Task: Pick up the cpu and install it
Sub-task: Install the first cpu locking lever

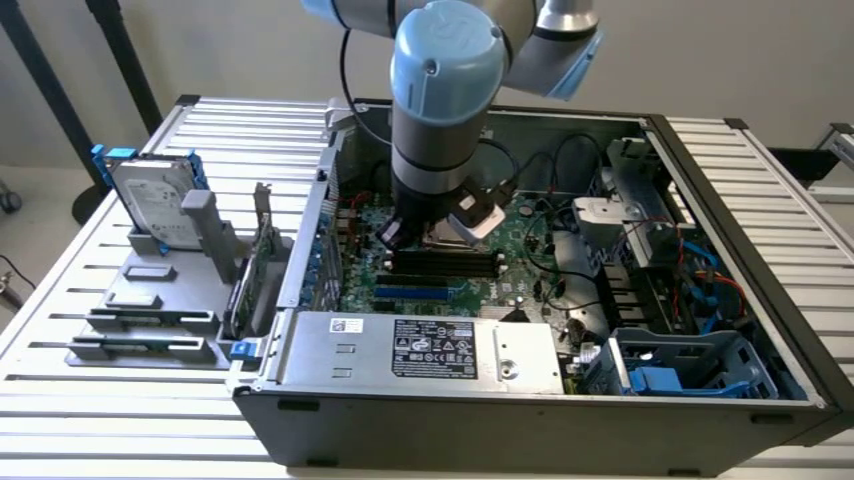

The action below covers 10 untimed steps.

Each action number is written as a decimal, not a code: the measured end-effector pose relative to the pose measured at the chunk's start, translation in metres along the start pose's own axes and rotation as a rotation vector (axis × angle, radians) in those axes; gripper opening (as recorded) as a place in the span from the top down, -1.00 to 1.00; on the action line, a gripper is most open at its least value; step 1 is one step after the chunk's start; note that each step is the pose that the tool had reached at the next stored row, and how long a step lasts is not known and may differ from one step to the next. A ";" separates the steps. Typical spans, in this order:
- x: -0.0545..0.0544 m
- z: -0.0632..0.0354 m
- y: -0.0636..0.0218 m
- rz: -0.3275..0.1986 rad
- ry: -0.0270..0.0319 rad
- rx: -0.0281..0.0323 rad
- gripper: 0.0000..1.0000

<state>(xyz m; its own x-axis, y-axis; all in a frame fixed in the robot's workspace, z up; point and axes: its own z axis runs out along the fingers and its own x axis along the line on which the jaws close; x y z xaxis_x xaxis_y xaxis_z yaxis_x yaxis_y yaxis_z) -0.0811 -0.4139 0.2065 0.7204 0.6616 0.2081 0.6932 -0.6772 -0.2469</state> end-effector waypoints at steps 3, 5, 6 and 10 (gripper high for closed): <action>0.000 0.0018 -0.0004 0.000 0.0016 0.0018 0.79; 0.000 0.0032 -0.0007 0.000 0.0026 0.0027 0.79; 0.000 0.0039 -0.0008 0.000 0.0029 0.0030 0.79; 0.001 0.0066 -0.0013 0.000 0.0033 0.0036 0.79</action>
<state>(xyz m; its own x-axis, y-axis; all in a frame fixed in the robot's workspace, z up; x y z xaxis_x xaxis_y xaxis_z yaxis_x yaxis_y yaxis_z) -0.0818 -0.4105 0.2007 0.7202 0.6608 0.2113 0.6934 -0.6757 -0.2502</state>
